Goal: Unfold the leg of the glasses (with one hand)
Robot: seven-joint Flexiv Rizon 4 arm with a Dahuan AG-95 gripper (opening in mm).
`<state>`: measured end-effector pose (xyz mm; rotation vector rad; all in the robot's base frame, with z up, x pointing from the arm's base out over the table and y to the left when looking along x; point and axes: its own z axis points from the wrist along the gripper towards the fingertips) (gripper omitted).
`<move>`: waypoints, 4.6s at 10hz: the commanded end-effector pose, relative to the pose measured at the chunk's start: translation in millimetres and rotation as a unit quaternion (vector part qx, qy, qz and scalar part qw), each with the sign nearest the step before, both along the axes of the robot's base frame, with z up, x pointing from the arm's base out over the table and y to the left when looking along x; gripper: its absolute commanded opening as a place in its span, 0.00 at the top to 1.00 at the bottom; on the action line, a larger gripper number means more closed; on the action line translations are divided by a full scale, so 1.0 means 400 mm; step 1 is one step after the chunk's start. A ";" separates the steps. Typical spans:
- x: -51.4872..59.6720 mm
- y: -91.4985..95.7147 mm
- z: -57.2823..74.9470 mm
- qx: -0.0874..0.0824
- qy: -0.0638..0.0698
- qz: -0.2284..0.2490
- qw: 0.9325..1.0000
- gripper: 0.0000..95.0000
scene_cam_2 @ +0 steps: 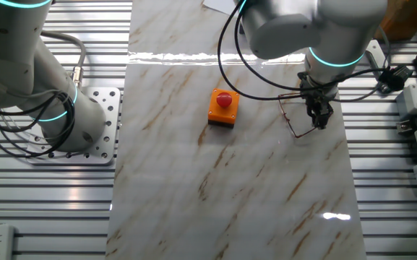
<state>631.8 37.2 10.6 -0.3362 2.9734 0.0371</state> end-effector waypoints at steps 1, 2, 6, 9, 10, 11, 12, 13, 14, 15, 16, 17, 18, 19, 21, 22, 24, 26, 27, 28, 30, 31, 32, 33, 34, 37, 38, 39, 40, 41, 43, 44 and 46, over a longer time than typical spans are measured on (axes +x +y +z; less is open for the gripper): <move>-0.001 -0.001 -0.001 -0.003 -0.003 0.002 1.000 0.20; 0.000 -0.001 -0.004 -0.004 0.000 0.001 1.000 0.20; 0.002 -0.004 -0.014 -0.006 0.011 -0.001 1.000 0.20; 0.004 -0.004 -0.019 -0.006 0.024 -0.004 1.000 0.20; 0.004 -0.003 -0.020 -0.006 0.027 -0.005 1.000 0.20; 0.004 -0.003 -0.020 -0.006 0.027 -0.007 1.000 0.20; 0.004 -0.002 -0.020 -0.004 0.027 -0.008 1.000 0.20; 0.004 -0.002 -0.020 -0.004 0.027 -0.007 1.000 0.20; 0.004 -0.002 -0.020 -0.004 0.028 -0.004 1.000 0.20; 0.004 -0.002 -0.020 -0.004 0.030 -0.003 1.000 0.20; 0.004 -0.002 -0.020 -0.004 0.031 -0.002 0.999 0.20; 0.004 -0.002 -0.020 -0.004 0.032 -0.002 0.999 0.00; 0.004 -0.002 -0.020 -0.003 0.031 0.001 1.000 0.00; 0.004 -0.002 -0.020 -0.003 0.030 0.002 1.000 0.00; 0.004 -0.002 -0.020 -0.004 0.030 0.005 1.000 0.00; 0.004 -0.002 -0.020 -0.005 0.029 0.007 1.000 0.00; 0.005 -0.001 -0.020 -0.004 0.025 0.010 1.000 0.00; 0.004 -0.001 -0.020 0.001 0.025 0.010 1.000 0.00; 0.004 -0.001 -0.020 0.001 0.026 0.010 1.000 0.00; 0.004 -0.001 -0.020 0.002 0.026 0.009 1.000 0.00; 0.004 0.000 -0.018 -0.006 0.043 0.010 0.999 0.00; 0.003 0.001 -0.014 -0.012 0.052 0.010 0.999 0.00; 0.001 0.001 -0.006 -0.013 0.056 0.010 0.998 0.00; -0.002 0.000 0.002 -0.013 0.059 0.010 0.998 0.00; -0.007 -0.005 0.014 -0.014 0.064 0.012 0.998 0.20; -0.022 -0.024 0.044 -0.014 0.071 0.017 0.997 0.20; -0.028 -0.029 0.054 -0.015 0.074 0.018 0.997 0.20; -0.038 -0.033 0.073 -0.015 0.077 0.017 0.997 0.20; -0.053 -0.033 0.103 -0.016 0.076 0.009 0.997 0.20; -0.073 -0.029 0.139 -0.017 0.075 -0.004 0.997 0.40; -0.123 -0.025 0.211 -0.016 0.063 -0.024 0.998 0.40; -0.139 -0.027 0.230 -0.014 0.061 -0.032 0.998 0.40; -0.181 -0.046 0.271 -0.012 0.055 -0.034 0.998 0.40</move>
